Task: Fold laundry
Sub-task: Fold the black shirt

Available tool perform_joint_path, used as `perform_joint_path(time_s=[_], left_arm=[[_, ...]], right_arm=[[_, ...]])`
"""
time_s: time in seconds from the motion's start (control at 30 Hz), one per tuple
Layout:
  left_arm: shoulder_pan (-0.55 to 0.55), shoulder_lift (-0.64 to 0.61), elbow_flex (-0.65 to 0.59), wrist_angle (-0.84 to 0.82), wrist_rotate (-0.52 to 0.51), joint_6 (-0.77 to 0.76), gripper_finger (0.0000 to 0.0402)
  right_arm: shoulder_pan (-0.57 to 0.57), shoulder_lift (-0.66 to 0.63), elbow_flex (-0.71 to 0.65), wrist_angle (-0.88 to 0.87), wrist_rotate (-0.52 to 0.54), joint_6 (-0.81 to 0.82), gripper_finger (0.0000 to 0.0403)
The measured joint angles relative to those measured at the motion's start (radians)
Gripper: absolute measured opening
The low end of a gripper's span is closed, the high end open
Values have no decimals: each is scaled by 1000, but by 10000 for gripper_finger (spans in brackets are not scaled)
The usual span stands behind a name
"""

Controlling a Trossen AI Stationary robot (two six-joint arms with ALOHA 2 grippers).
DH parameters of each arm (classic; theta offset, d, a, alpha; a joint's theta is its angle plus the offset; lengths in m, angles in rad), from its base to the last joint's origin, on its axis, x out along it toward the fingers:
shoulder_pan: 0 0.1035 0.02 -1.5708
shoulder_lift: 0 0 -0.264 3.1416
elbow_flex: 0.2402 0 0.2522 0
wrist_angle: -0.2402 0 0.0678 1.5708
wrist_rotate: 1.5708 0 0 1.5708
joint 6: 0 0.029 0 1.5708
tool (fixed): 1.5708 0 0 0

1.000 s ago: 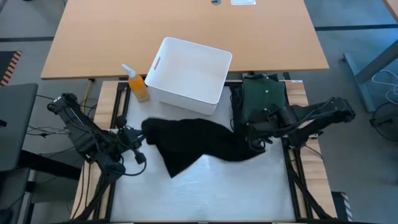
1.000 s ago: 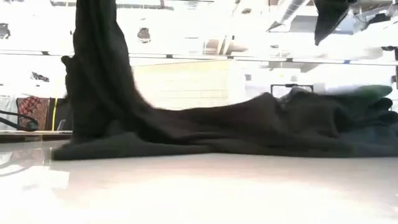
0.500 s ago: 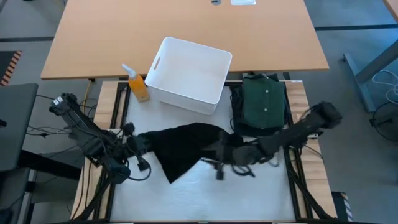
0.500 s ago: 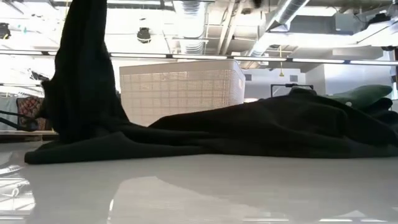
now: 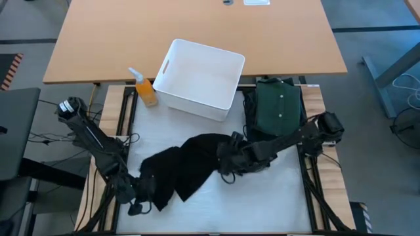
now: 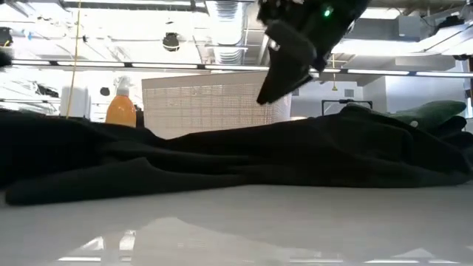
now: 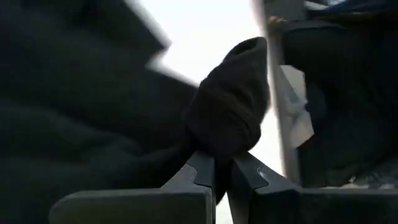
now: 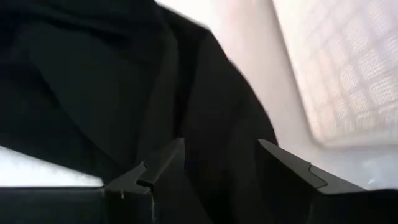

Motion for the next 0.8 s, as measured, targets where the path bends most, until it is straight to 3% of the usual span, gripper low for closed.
perform_joint_path(time_s=[0.17, 0.33, 0.43, 0.63, 0.8], left_arm=[[-48, -1, -168, 94, 31, -267, 0], [-101, 0, -253, 134, 25, -413, 0], [-122, -1, -262, 134, 24, -437, 0], [-149, -1, -263, 147, 30, -418, 0], [-166, -1, -263, 143, 30, -420, 0]], right_arm=[[-47, 37, -54, 57, -188, 4, 222], [-46, 112, -82, 191, -330, 1, 204], [-28, 143, -80, 191, -328, 1, 168], [6, 101, -77, 87, -378, 3, 23], [88, -41, -77, -63, -423, 88, 27]])
